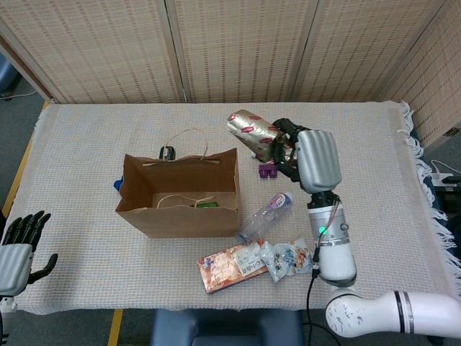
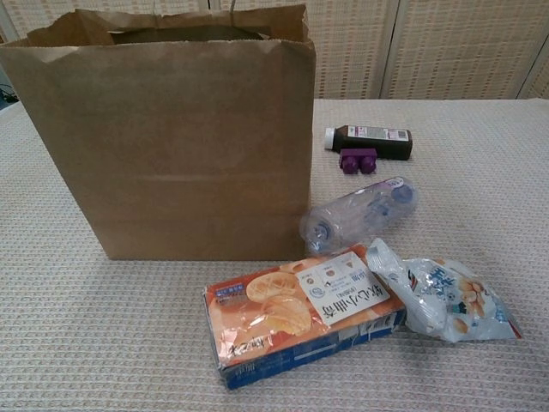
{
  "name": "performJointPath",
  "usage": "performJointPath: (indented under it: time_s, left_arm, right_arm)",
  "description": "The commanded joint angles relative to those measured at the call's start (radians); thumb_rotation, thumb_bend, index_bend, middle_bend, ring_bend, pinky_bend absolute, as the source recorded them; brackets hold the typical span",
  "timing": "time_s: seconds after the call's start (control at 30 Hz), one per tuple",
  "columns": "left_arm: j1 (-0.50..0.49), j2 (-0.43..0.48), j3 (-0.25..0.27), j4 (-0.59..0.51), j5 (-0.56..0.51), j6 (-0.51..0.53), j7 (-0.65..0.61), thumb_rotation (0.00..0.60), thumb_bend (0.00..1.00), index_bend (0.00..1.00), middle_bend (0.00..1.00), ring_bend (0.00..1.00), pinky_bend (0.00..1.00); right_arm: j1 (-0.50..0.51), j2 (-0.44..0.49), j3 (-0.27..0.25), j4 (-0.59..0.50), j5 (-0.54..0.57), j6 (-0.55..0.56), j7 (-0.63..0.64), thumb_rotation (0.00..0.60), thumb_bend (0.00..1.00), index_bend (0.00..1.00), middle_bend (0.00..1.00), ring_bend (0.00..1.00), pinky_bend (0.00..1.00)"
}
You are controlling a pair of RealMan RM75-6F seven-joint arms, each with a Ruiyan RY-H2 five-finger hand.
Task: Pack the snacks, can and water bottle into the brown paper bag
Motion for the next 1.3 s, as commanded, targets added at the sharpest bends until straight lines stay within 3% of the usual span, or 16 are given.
performJointPath:
  time_s: [0.03, 0.33, 0.6, 0.9, 1.0, 1.07, 1.13, 1.2, 1.3]
  left_arm:
    - [0.001, 0.001, 0.001, 0.002, 0.001, 0.001, -0.004, 0.600, 0.36, 0.04, 0.00, 0.00, 0.00]
    - [0.006, 0.002, 0.003, 0.006, 0.003, 0.007, -0.019, 0.600, 0.36, 0.04, 0.00, 0.00, 0.00]
    - [0.012, 0.002, 0.006, 0.008, 0.004, 0.014, -0.026, 0.600, 0.36, 0.04, 0.00, 0.00, 0.00]
    - [0.013, 0.001, 0.005, 0.006, 0.003, 0.015, -0.021, 0.600, 0.36, 0.04, 0.00, 0.00, 0.00]
    - [0.014, 0.001, 0.005, 0.007, 0.003, 0.015, -0.021, 0.600, 0.36, 0.04, 0.00, 0.00, 0.00]
    - [0.014, 0.001, 0.004, 0.007, 0.003, 0.015, -0.021, 0.600, 0.36, 0.04, 0.00, 0.00, 0.00]
    - [0.014, 0.001, 0.005, 0.007, 0.004, 0.015, -0.021, 0.600, 0.36, 0.04, 0.00, 0.00, 0.00]
    - [0.014, 0.001, 0.005, 0.007, 0.004, 0.014, -0.022, 0.600, 0.36, 0.04, 0.00, 0.00, 0.00]
    - [0.013, 0.001, 0.004, 0.007, 0.004, 0.014, -0.022, 0.600, 0.36, 0.04, 0.00, 0.00, 0.00]
  right_arm:
    - [0.105, -0.119, -0.024, 0.032, 0.045, 0.035, -0.105, 0.600, 0.55, 0.71, 0.61, 0.65, 0.88]
    - [0.207, -0.307, -0.081, 0.137, 0.076, 0.062, -0.165, 0.600, 0.55, 0.70, 0.61, 0.64, 0.88]
    - [0.219, -0.347, -0.091, 0.203, 0.085, 0.060, -0.176, 0.600, 0.55, 0.69, 0.61, 0.64, 0.88]
    - [0.213, -0.353, -0.088, 0.202, 0.103, 0.054, -0.181, 0.600, 0.55, 0.65, 0.61, 0.61, 0.88]
    - [0.207, -0.344, -0.087, 0.180, 0.143, 0.045, -0.195, 0.600, 0.48, 0.47, 0.56, 0.49, 0.78]
    - [0.202, -0.335, -0.086, 0.171, 0.152, 0.035, -0.193, 0.600, 0.36, 0.23, 0.42, 0.33, 0.65]
    - [0.198, -0.325, -0.083, 0.163, 0.168, 0.029, -0.194, 0.600, 0.30, 0.06, 0.30, 0.21, 0.53]
    - [0.194, -0.318, -0.079, 0.161, 0.172, 0.027, -0.189, 0.600, 0.27, 0.00, 0.24, 0.16, 0.45]
    - [0.188, -0.307, -0.080, 0.156, 0.164, 0.027, -0.179, 0.600, 0.27, 0.00, 0.21, 0.14, 0.41]
